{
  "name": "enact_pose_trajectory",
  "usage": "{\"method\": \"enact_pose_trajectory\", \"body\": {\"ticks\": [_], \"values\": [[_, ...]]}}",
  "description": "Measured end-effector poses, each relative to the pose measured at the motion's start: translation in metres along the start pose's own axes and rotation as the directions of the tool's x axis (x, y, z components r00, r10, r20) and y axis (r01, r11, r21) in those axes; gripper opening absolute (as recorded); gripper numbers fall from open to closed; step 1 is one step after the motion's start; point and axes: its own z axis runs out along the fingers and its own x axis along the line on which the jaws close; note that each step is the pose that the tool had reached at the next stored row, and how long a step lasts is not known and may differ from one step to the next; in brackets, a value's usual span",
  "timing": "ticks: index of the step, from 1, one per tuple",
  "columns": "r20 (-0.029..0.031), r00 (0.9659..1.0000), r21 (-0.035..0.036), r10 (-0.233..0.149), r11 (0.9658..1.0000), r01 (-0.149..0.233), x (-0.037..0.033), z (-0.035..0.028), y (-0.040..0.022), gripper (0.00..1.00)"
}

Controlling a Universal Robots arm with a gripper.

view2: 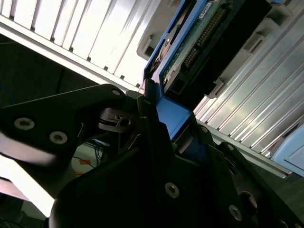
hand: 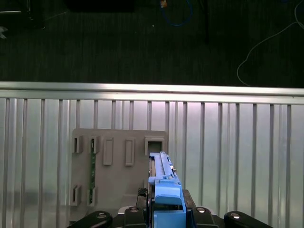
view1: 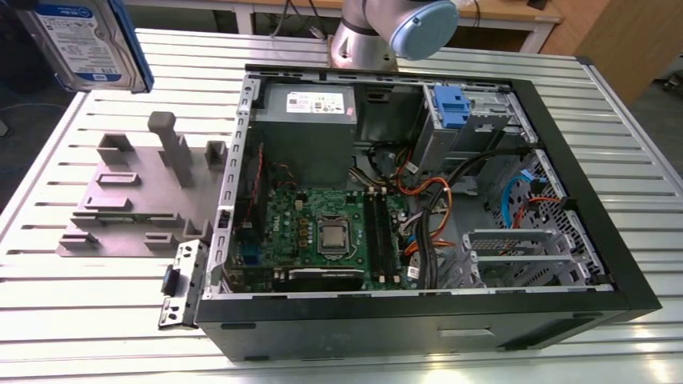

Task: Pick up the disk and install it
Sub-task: 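Pick up the disk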

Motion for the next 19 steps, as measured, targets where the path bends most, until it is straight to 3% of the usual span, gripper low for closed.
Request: {"method": "enact_pose_trajectory", "body": {"ticks": [19], "values": [[0.0000,1.0000,0.0001,-0.001,1.0000,0.001,-0.0002,-0.0108,-0.0001,0.36]]}}
